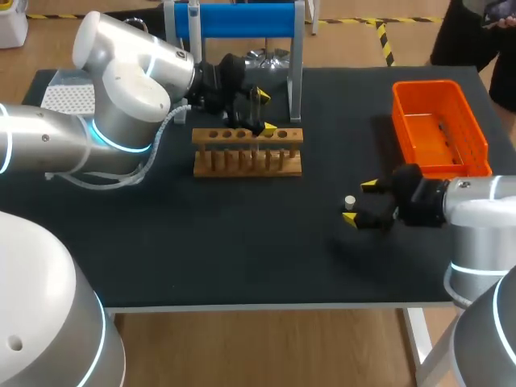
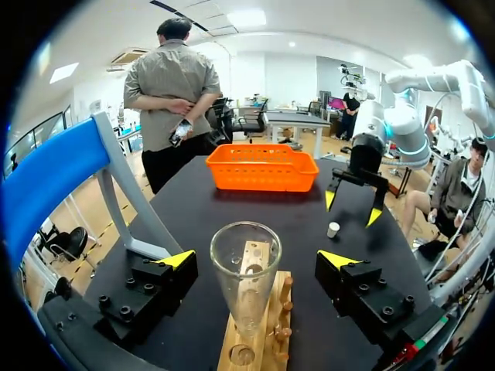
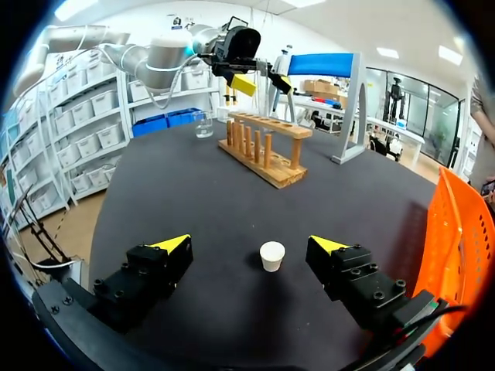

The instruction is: Invert the test tube, pick up the pipette, mount the tip to pipette, aspirate from beaker and dispense into the tube, eject the tip, return the pipette, and cap with the stopper.

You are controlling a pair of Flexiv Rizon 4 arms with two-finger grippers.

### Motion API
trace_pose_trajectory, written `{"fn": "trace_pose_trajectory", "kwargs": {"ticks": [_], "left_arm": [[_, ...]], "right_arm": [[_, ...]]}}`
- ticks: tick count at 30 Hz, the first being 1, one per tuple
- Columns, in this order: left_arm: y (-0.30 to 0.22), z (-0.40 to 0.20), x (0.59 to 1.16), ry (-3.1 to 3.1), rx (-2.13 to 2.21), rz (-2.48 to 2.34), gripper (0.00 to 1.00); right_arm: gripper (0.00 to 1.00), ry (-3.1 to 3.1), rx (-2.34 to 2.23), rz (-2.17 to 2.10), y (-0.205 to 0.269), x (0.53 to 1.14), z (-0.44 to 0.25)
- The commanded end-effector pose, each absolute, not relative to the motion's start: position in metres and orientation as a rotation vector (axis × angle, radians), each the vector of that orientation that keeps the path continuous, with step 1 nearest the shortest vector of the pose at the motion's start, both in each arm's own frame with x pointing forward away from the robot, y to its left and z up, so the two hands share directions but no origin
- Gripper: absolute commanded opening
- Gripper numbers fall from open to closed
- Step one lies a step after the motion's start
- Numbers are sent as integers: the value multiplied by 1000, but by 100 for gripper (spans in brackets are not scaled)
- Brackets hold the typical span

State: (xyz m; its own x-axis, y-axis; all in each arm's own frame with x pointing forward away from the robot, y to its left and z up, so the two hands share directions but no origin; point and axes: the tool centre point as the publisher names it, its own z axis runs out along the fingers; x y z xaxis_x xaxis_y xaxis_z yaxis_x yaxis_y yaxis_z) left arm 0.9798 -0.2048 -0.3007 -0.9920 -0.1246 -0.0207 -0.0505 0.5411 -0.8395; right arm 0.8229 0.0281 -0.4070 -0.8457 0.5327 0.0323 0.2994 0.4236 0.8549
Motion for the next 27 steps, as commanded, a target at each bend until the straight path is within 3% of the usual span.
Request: {"fn": "trace_pose_trajectory", "kwargs": {"ticks": [1, 19, 22, 27], "left_arm": [[-204, -301, 981, 2692, -150, -1463, 100], [-204, -301, 981, 2692, -150, -1463, 100], [-204, -301, 981, 2692, -150, -1463, 100], [-204, -301, 981, 2692, -150, -1463, 100]], "right_arm": [[100, 2437, 733, 1384, 31, 826, -411], [98, 2442, 765, 1368, 36, 832, -422], [88, 2441, 769, 1365, 36, 833, -423], [82, 2437, 777, 1361, 36, 835, -424]]}}
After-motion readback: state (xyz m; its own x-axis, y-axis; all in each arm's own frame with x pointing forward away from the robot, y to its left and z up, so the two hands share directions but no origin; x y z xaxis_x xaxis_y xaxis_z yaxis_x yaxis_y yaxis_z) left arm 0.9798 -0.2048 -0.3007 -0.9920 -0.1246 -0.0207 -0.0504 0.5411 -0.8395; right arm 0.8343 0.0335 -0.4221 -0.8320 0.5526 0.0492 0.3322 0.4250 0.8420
